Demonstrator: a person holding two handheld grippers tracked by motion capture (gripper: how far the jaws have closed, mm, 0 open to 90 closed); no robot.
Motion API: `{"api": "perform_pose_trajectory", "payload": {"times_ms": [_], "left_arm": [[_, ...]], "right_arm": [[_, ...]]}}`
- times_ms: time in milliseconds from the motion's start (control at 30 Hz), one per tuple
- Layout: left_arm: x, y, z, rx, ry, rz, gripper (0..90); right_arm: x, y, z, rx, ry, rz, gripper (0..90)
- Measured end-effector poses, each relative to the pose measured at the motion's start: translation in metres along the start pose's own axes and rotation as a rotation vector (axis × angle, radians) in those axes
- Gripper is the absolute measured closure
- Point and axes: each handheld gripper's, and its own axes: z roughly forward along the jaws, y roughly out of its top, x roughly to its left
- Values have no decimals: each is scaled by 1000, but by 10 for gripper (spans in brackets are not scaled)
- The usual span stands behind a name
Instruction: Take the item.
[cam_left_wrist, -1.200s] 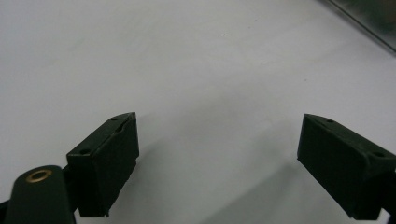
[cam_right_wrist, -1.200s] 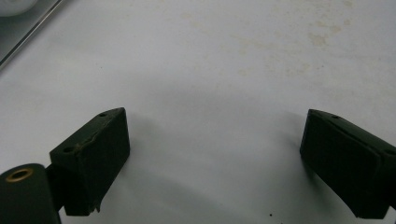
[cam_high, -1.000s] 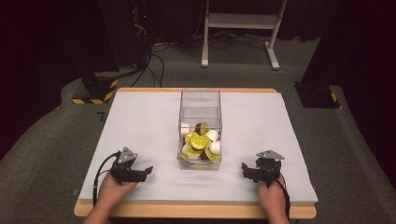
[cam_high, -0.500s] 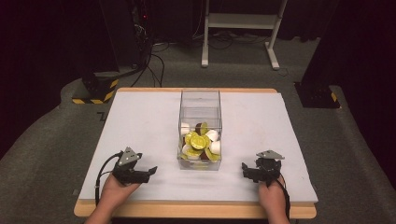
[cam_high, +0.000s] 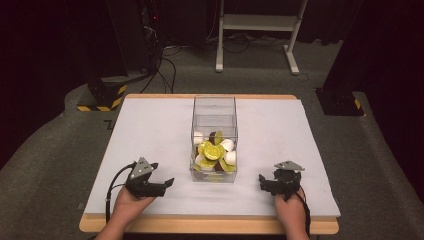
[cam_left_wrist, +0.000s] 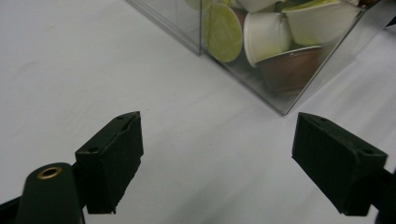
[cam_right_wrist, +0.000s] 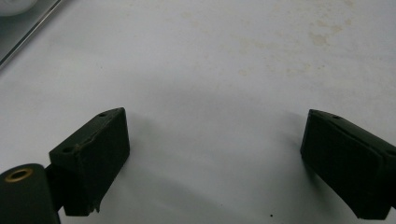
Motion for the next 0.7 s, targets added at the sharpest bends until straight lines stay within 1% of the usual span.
{"api": "perform_pose_trajectory", "payload": {"times_ms": [33, 67, 100, 133, 167, 200, 233, 267, 300, 333, 467, 500, 567, 600, 667, 700], "left_arm": [[-2, 0, -1, -2, -8, 6, 167], [-5, 0, -1, -15, -17, -12, 168], [-5, 1, -2, -8, -22, -1, 169], [-6, 1, -2, -7, -27, -1, 169], [-8, 1, -2, -14, -31, -10, 170], [-9, 2, -2, -14, -34, -6, 171], [-10, 2, -3, -14, -43, -10, 171], [-10, 2, -3, -14, -43, -10, 171], [-13, 4, -3, -19, -63, -22, 173], [-15, 5, -4, -21, -72, -24, 174], [-20, 9, -4, -28, -86, -37, 177], [-24, 12, -5, -37, -107, -54, 177], [-30, 15, -6, -44, -114, -42, 178], [-32, 17, -6, -40, -115, -27, 178], [-37, 19, -5, -46, -125, -30, 179], [-39, 20, -5, -42, -130, -23, 180]], "right_arm": [[0, 0, 0, 1, 1, 4, 77], [0, 0, 0, 2, 4, 6, 77], [0, 0, 0, 1, 4, 6, 77], [0, 0, 0, 0, 3, 4, 77], [0, 0, 0, 0, 3, 4, 77], [0, 0, 0, 0, 2, 3, 77], [0, 0, 0, 1, 1, 3, 77], [0, 0, 0, 1, 1, 3, 77], [0, 0, 0, 1, 1, 2, 77], [0, 0, 0, 0, 1, 2, 77], [0, 0, 0, 1, 1, 2, 77], [0, 0, 0, 1, 1, 2, 78], [0, 0, 0, 1, 1, 1, 77], [0, 0, 0, 1, 1, 1, 78], [0, 0, 0, 1, 1, 2, 78], [0, 0, 0, 1, 1, 1, 78]]}}
